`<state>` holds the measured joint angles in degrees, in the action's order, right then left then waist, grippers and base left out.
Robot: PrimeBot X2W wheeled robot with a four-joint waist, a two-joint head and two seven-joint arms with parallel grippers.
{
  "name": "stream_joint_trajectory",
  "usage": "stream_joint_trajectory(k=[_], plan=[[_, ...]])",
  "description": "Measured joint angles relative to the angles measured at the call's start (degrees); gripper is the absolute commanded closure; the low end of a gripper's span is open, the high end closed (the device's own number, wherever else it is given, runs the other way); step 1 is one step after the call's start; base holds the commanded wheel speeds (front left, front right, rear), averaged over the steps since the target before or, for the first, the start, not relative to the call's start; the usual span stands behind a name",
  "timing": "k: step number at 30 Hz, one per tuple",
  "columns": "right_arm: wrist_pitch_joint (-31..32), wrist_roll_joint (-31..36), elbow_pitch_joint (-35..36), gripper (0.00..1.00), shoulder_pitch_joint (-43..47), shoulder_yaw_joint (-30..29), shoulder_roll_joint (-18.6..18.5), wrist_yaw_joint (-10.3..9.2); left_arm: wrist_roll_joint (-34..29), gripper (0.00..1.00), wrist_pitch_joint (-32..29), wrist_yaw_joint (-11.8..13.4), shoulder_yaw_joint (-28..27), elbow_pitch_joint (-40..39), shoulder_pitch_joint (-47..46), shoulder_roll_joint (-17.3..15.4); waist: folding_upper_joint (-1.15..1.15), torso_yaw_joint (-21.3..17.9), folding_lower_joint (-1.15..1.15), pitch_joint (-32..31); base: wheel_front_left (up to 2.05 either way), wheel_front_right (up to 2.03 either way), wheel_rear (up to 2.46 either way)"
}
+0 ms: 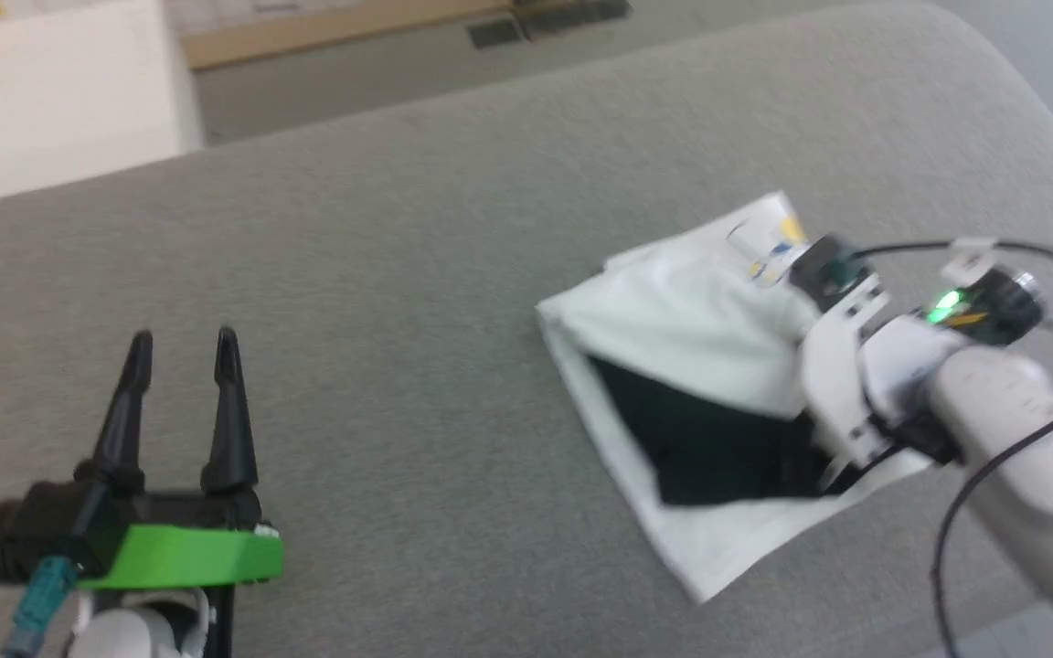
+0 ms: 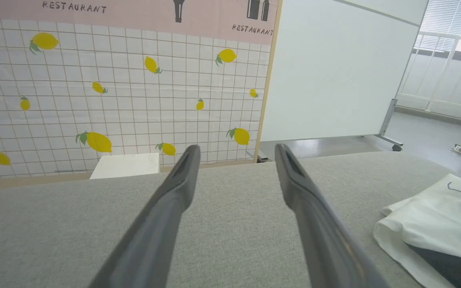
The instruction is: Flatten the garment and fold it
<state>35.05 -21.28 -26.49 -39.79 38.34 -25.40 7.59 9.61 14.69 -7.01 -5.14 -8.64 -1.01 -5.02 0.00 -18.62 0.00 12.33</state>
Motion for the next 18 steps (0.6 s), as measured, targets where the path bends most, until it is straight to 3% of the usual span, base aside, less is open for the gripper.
stream_joint_trajectory(k=[9, 18], plan=[[-7.0, -0.9, -6.1, 1.00, -7.3, -3.4, -8.2, 0.01, -0.5, 0.00, -2.2, 0.0, -1.2, -5.9, -2.6, -4.4, 0.00, -4.3, 0.00, 9.0, 0.00, 0.00, 0.00], [-12.4, 1.0, -13.5, 1.00, -12.0, -14.8, -13.7, 0.01, -0.5, 0.00, -4.4, 0.0, -2.9, -9.9, -3.5, -7.3, 0.00, -3.3, 0.01, 19.3, 0.00, 0.00, 0.00]])
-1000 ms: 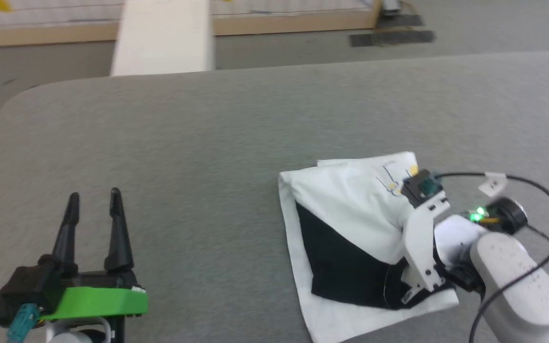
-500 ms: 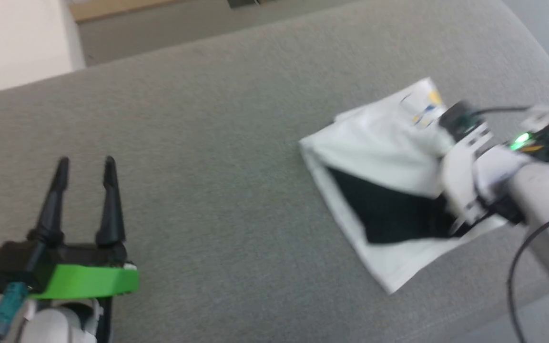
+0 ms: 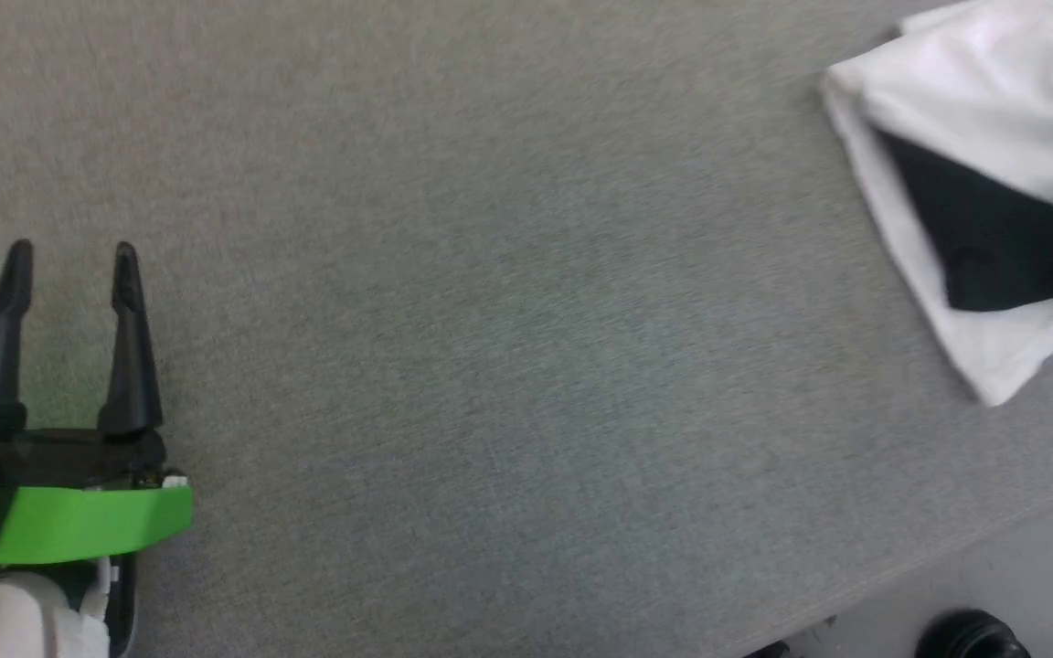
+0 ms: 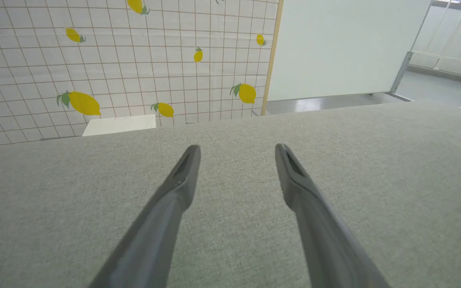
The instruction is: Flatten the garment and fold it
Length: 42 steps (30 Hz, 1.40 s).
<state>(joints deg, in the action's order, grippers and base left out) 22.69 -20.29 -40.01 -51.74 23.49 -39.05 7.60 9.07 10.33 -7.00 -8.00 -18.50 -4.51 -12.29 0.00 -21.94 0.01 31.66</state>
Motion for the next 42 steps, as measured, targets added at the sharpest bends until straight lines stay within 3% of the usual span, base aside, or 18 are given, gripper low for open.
stream_joint_trajectory(k=[9, 10, 11, 12, 20, 26, 36, 42], plan=[[-1.2, 4.2, -5.7, 1.00, -1.6, -12.8, -0.9, 0.00, 0.1, 0.00, -0.7, 0.2, -1.1, -3.1, 0.1, -1.2, 0.00, 2.9, 0.00, 6.8, 0.00, 0.00, 0.00], [-1.2, 5.3, -6.6, 0.67, -1.8, -14.2, -0.9, 0.01, 0.1, 0.00, -0.7, 0.2, -1.2, -3.3, 0.2, -1.3, 0.00, 3.2, 0.00, 7.3, 0.00, 0.00, 0.00], [-1.1, 6.5, -7.4, 0.15, -2.0, -15.4, -0.9, 0.00, 0.1, 0.00, -0.7, 0.2, -1.3, -3.5, 0.3, -1.4, 0.00, 3.5, 0.00, 7.7, 0.00, 0.00, 0.00], [-1.0, 7.4, -7.8, 0.00, -2.1, -16.3, -0.9, 0.00, 0.1, 0.00, -0.7, 0.3, -1.3, -3.5, 0.3, -1.5, 0.00, 3.7, 0.00, 8.0, 0.00, 0.00, 0.00], [-0.6, 12.8, -9.0, 0.00, -2.6, -25.2, -0.4, 0.00, 0.4, 0.00, 0.6, 0.8, -0.3, -0.1, 0.4, -0.6, 0.00, 5.0, 0.00, 5.3, 0.00, 0.00, 0.00], [-7.0, 12.6, -0.3, 0.00, -4.3, -28.2, 1.6, -0.01, 1.3, 0.00, 2.5, 1.6, 0.1, 4.2, 0.4, 1.5, 0.00, 5.7, 0.00, -0.1, 0.00, 0.00, 0.00], [-21.1, 3.9, 22.9, 0.00, 2.2, -27.4, 14.9, -0.01, 3.1, 0.00, 3.9, 2.9, 0.2, 9.8, 0.3, 4.4, 0.00, 8.3, -0.01, -11.7, 0.00, 0.00, 0.00], [-25.3, 3.4, 30.7, 0.00, 11.6, -29.3, 24.6, -0.01, 3.3, 0.00, 4.1, 3.5, 1.1, 12.2, -0.2, 5.3, 0.00, 11.1, -0.02, -17.6, 0.00, 0.00, 0.00]])
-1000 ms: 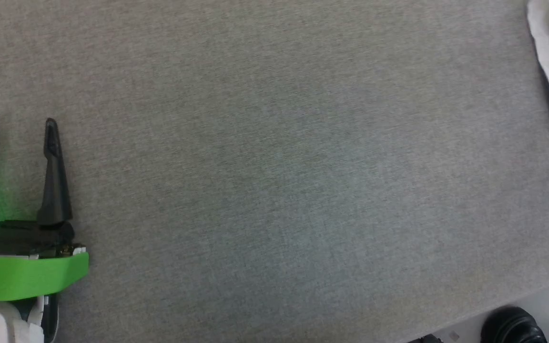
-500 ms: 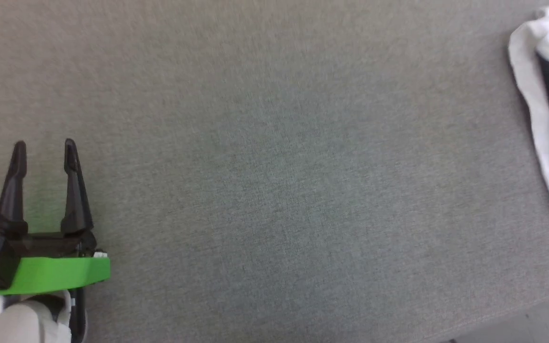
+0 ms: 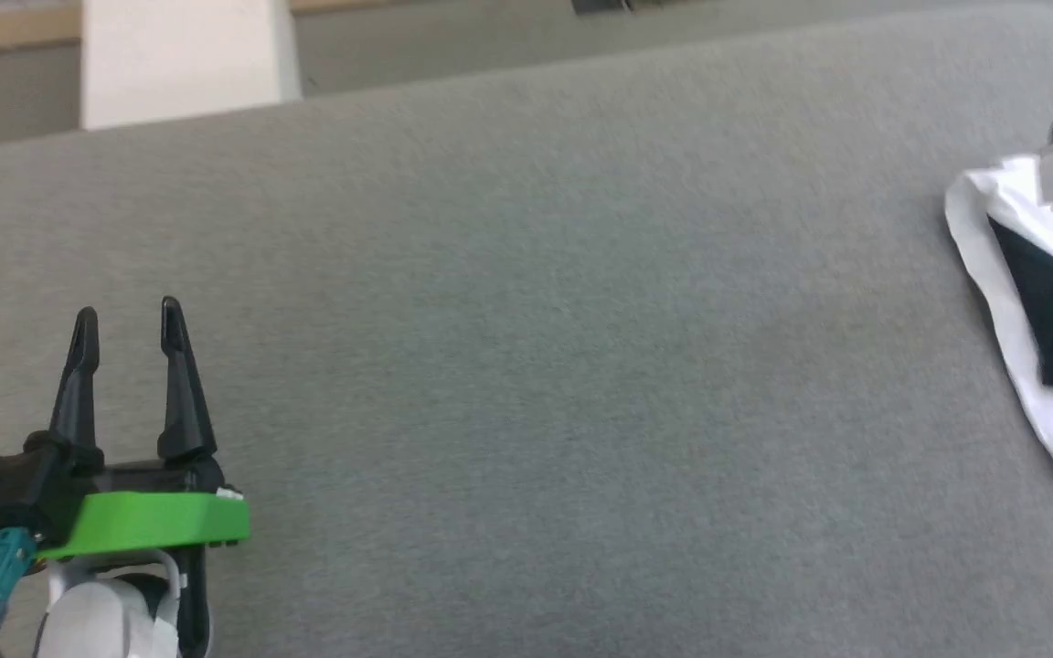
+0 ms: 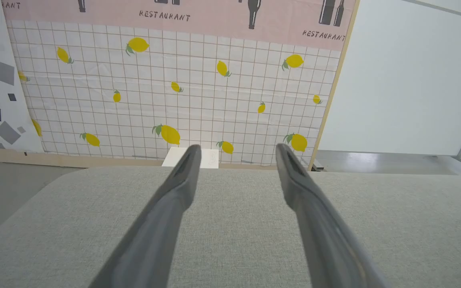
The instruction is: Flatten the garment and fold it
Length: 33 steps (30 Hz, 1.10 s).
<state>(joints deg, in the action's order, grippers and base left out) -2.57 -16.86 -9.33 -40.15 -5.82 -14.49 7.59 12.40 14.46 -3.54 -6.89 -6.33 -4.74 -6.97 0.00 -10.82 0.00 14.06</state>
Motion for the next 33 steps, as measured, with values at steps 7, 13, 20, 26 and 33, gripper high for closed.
stream_joint_trajectory(k=[7, 13, 20, 26, 33], plan=[[-2.3, 0.8, 4.1, 0.00, 9.0, -2.4, 9.7, -0.01, -0.5, 0.00, 0.1, 0.9, 1.7, 2.8, -0.5, 1.1, 0.00, 4.7, 0.00, -5.3, 0.00, 0.00, 0.00], [-5.9, 0.4, 4.0, 0.00, 18.3, -1.0, 11.4, -0.02, -1.2, 0.00, 0.2, 2.2, 3.6, 5.4, -0.5, 1.7, 0.00, 8.1, 0.00, -9.1, 0.00, 0.00, 0.00], [-10.4, -1.0, -0.8, 0.00, 27.1, 2.6, 11.6, -0.02, -2.6, 0.00, 0.3, 3.2, 5.5, 8.7, -0.3, 2.1, 0.00, 10.0, 0.00, -12.3, 0.00, 0.00, 0.00], [-11.6, 4.0, -1.3, 0.00, 32.5, 3.9, 11.6, -0.02, -3.2, 0.00, 0.3, 3.8, 7.5, 11.9, 0.0, 2.6, 0.00, 10.1, 0.00, -13.5, 0.00, 0.00, 0.00], [-11.9, 4.7, -2.0, 0.00, 35.7, 4.0, 11.6, -0.02, -3.2, 0.00, 0.3, 3.9, 9.6, 16.1, 0.7, 3.1, 0.00, 10.2, 0.00, -13.5, 0.00, 0.00, 0.00]])
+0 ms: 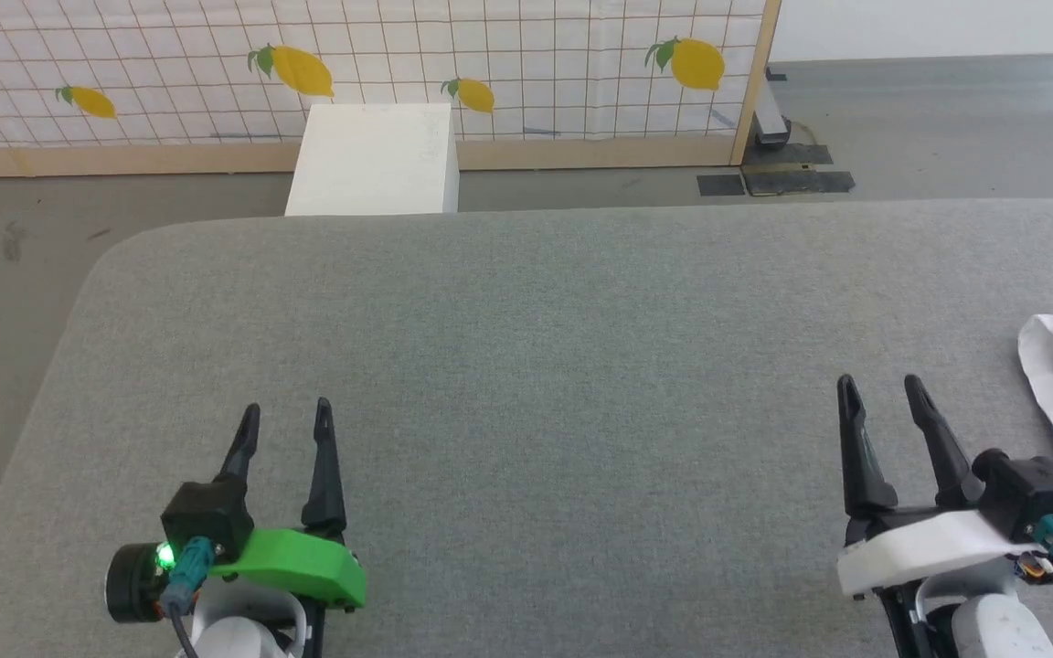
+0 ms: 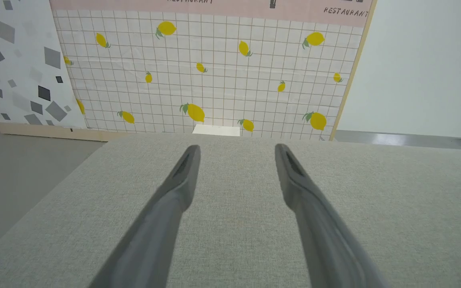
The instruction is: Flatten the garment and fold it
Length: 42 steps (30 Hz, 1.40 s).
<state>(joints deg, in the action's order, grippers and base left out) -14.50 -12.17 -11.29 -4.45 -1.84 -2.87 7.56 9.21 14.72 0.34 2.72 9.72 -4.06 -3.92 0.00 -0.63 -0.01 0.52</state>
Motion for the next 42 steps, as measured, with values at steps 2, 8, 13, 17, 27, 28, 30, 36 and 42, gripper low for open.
stream_joint_trajectory(k=[2, 8, 13, 17, 27, 28, 30, 36, 42], plan=[[-0.1, 0.0, -0.2, 0.00, 0.5, 0.1, 0.0, 0.01, 0.0, 0.00, 0.0, 0.0, 0.4, 1.1, 0.0, 0.0, 0.00, 0.1, 0.00, 0.1, 0.00, 0.00, 0.00], [-0.2, -0.5, -1.1, 0.00, 1.3, 0.3, 0.0, 0.01, 0.0, 0.00, 0.0, 0.2, 1.0, 3.8, 0.7, 0.1, 0.00, 0.3, 0.00, 0.1, 0.00, 0.00, 0.00], [-0.2, -1.1, -1.4, 0.00, 1.3, 0.4, 0.0, 0.01, 0.3, 0.00, 0.0, 0.2, 1.2, 4.6, 0.7, 0.1, 0.00, 0.3, 0.00, 0.1, 0.00, 0.00, 0.00], [-0.1, -1.1, -1.4, 1.00, 1.3, 0.3, 0.0, 0.01, 0.3, 1.00, 0.0, 0.2, 1.3, 4.6, 0.7, 0.1, 0.00, 0.3, 0.00, 0.1, 0.00, 0.00, 0.00], [0.5, -0.8, -1.0, 1.00, 1.3, 0.3, 0.0, 0.01, 0.0, 1.00, -0.6, 0.2, 1.3, 4.2, 0.7, 0.1, 0.00, 0.3, 0.00, 0.1, 0.00, 0.00, 0.00], [0.7, -0.7, -1.0, 1.00, 1.3, 0.3, 0.0, 0.01, -0.1, 1.00, -0.9, 0.2, 1.2, 4.0, 0.7, 0.1, 0.00, 0.3, 0.00, 0.0, 0.00, 0.00, 0.00], [0.9, -0.4, -0.8, 1.00, 1.3, 0.3, 0.0, 0.01, -0.1, 1.00, -1.1, 0.2, 1.2, 3.8, 0.7, 0.1, 0.00, 0.3, 0.00, 0.0, 0.00, 0.00, 0.00], [1.5, 0.2, -0.1, 1.00, 1.3, 0.4, 0.0, 0.01, -0.4, 1.00, -1.7, 0.2, 1.0, 3.0, 0.7, 0.1, 0.00, 0.3, 0.00, 0.0, 0.00, 0.00, 0.00], [2.3, 0.9, 0.5, 1.00, 1.3, 0.4, 0.0, 0.01, -0.8, 1.00, -2.5, 0.2, 0.8, 2.4, 0.7, 0.1, 0.00, 0.3, 0.01, 0.0, 0.00, 0.00, 0.00]])
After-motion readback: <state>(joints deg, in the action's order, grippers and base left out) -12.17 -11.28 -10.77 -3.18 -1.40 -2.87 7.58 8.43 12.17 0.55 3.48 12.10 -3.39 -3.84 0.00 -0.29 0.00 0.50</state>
